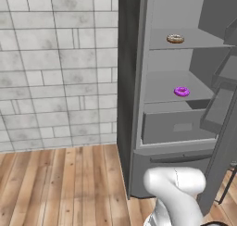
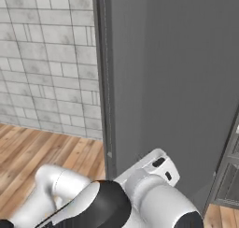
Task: Take the donuts from the fridge and place them on the empty tray on the dining counter.
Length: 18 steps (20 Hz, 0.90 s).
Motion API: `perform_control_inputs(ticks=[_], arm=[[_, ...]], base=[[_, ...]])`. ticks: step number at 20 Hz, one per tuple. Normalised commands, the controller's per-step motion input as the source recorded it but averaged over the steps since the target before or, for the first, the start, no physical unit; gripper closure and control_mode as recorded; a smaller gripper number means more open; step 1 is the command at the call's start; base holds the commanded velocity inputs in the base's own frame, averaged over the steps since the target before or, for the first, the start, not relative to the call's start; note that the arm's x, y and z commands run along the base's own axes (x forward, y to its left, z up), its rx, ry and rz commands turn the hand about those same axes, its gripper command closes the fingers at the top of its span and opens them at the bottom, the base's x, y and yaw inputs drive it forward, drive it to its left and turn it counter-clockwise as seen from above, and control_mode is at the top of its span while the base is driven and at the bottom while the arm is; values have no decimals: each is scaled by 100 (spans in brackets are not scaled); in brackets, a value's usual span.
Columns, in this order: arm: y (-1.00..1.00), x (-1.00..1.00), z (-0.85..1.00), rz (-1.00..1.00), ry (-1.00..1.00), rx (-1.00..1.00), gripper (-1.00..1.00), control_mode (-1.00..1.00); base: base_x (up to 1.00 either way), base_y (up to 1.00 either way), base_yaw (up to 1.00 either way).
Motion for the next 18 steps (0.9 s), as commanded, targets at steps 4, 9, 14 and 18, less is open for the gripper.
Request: perform_control_inputs(ticks=[4,9,14,18], arm=[[100,0,40,-32,-3,-25,-100,-100],[100,0,0,-49,-13,-15,-100,-100],[100,15,0,-46,-8,-13,-100,-100],[100,41,0,-34,0,-9,-100,-100]], base=[[0,0,0],[0,0,0],[0,0,0],[0,0,0]])
